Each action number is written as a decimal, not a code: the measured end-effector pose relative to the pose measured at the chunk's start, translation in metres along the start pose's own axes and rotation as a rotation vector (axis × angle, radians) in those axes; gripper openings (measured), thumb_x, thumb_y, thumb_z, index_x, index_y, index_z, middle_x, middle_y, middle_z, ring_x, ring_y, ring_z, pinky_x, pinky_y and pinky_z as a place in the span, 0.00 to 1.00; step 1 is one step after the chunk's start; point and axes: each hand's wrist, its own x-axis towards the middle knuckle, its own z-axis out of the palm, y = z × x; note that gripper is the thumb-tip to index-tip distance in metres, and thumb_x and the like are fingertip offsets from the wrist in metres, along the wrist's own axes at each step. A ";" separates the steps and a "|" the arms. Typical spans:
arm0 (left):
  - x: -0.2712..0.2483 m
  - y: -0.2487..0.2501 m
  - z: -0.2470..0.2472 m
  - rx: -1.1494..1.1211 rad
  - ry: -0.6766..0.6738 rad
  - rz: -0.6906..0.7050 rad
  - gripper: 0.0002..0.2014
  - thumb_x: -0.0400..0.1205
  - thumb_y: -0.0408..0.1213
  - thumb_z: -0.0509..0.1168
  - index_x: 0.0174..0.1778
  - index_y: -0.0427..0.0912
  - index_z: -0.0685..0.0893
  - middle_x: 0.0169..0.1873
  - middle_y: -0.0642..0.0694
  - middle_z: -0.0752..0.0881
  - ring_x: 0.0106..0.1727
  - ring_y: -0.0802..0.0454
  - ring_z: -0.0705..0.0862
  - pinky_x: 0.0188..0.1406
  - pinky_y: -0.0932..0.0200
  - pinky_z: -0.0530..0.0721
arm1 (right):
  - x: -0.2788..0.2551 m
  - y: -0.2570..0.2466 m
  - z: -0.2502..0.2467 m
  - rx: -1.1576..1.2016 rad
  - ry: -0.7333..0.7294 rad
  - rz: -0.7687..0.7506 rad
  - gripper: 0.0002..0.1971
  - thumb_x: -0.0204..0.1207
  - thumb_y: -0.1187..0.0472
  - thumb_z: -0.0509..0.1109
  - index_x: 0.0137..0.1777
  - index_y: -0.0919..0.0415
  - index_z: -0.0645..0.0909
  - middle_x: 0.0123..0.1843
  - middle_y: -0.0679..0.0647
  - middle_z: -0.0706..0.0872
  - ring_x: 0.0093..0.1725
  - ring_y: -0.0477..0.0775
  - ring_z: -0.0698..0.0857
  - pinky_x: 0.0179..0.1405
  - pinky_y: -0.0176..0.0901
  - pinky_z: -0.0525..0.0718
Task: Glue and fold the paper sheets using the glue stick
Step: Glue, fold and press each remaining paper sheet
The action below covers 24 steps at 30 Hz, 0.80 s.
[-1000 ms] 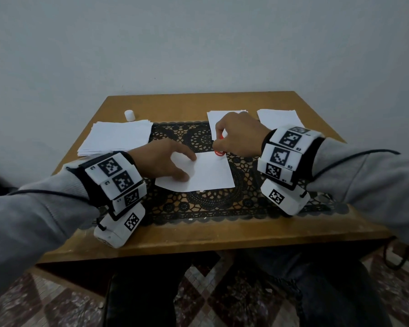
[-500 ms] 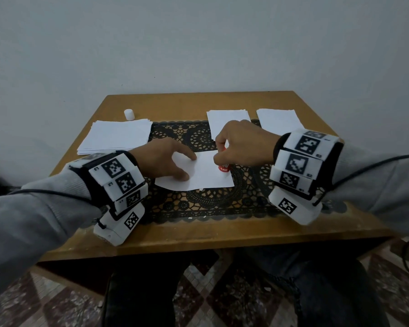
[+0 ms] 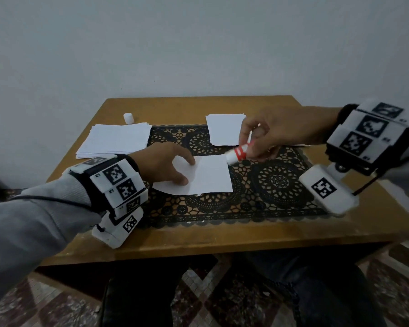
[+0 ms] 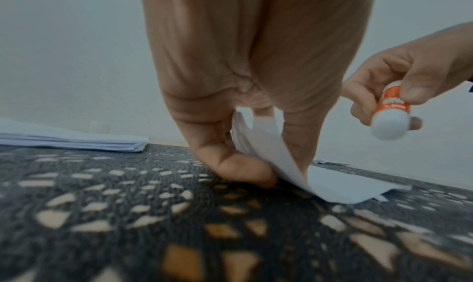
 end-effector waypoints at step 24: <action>0.009 -0.003 -0.004 0.181 -0.021 0.104 0.25 0.72 0.57 0.73 0.65 0.63 0.80 0.61 0.51 0.77 0.63 0.47 0.69 0.65 0.42 0.74 | 0.211 -0.025 0.001 -0.169 0.626 0.111 0.18 0.63 0.59 0.82 0.51 0.60 0.83 0.42 0.52 0.86 0.36 0.51 0.84 0.33 0.41 0.82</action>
